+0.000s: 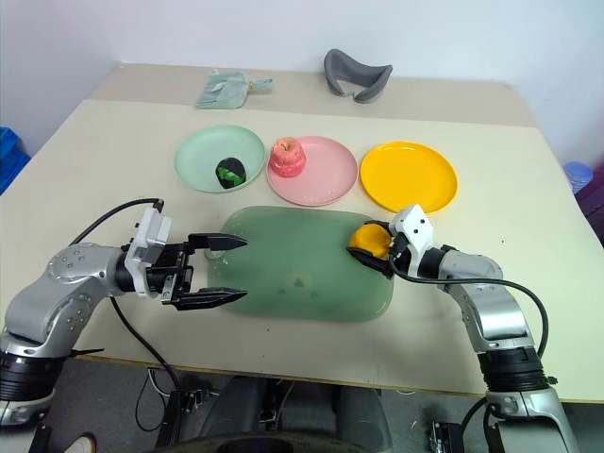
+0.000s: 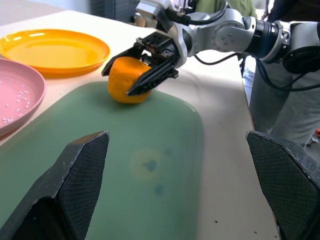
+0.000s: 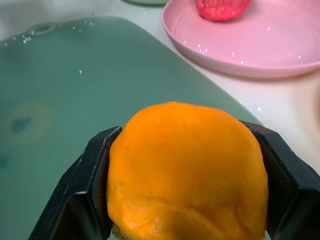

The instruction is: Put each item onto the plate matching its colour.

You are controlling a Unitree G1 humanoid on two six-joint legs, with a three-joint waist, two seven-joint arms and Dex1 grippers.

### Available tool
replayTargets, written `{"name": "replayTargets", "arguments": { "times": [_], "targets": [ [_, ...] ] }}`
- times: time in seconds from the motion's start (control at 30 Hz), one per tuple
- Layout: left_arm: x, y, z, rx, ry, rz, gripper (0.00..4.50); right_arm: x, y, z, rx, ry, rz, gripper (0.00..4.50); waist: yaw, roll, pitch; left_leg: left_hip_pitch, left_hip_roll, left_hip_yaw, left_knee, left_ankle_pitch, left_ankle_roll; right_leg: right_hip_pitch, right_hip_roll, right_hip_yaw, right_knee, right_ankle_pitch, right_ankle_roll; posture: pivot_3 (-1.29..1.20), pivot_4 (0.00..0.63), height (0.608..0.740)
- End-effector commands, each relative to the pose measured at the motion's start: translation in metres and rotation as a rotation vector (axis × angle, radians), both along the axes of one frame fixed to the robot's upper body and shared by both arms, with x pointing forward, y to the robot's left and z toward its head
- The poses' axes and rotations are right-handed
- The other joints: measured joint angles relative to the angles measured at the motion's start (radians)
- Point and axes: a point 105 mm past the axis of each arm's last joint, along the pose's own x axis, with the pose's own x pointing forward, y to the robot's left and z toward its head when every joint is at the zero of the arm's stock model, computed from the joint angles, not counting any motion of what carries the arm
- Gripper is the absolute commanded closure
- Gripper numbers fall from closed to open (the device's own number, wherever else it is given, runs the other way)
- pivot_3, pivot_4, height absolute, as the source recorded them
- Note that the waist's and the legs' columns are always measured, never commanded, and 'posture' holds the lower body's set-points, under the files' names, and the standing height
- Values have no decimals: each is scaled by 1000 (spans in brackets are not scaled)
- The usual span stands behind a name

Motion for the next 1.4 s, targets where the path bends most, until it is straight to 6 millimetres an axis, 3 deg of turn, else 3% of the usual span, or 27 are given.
{"name": "replayTargets", "arguments": {
  "times": [0.03,0.17,0.27,0.33,0.4,0.47,0.7,0.83,0.97,1.07,1.2,1.4],
  "targets": [
    [-1,2,12,-43,-38,30,0,17,4,39,62,-150,-16,1641,-4,0,0,0,0,0,0,0,0,0,0,0,0,0,0,0,150,740],
    [5,5,15,-64,-49,102,0,62,-7,59,60,-248,-152,1641,-14,0,0,0,0,0,0,0,0,0,0,0,0,0,0,0,150,740],
    [9,7,15,-68,-75,154,0,98,-18,64,113,-246,-271,1641,-22,0,0,0,0,0,0,0,0,0,0,0,0,0,0,0,150,740],
    [10,9,15,-69,-84,176,0,113,-21,62,141,-225,-316,1641,-24,0,0,0,0,1,-1,0,0,-1,0,0,0,0,0,0,150,740],
    [13,10,15,-73,-96,215,0,122,-23,53,124,-188,-344,609,-25,1,0,0,0,1,-2,0,-1,-1,0,0,0,0,0,0,150,740],
    [15,10,16,-82,-106,248,0,128,-24,44,101,-149,-363,66,-26,1,0,0,0,1,-2,0,-1,-1,-1,0,0,0,0,0,150,740],
    [18,6,15,-108,-110,308,0,130,-37,54,82,-198,-387,66,-29,1,1,0,0,1,-2,0,-1,-1,-1,0,0,0,0,0,150,740],
    [22,5,12,-103,-115,344,0,114,-49,72,143,-273,-316,66,-24,2,1,0,0,1,-2,1,-1,0,-1,0,0,0,0,0,150,740],
    [30,6,8,-82,-125,369,0,63,-54,75,166,-298,-229,66,-10,1,1,-1,0,-1,-1,0,-1,1,-2,0,0,0,0,0,150,740],
    [35,4,6,-79,-123,369,0,25,-53,63,162,-208,-198,66,-4,2,1,-1,0,-1,-1,0,-1,1,-2,0,0,0,0,0,150,740],
    [38,-2,3,-61,-114,316,0,-32,-54,29,118,-33,-156,66,-1,3,0,0,0,0,-1,0,-1,1,-2,0,-1,0,0,0,150,740],
    [40,-5,1,-50,-86,261,0,-56,-75,17,60,20,-254,66,-2,3,0,1,0,1,-1,0,0,1,-1,1,0,0,0,0,150,740]
  ]
}}
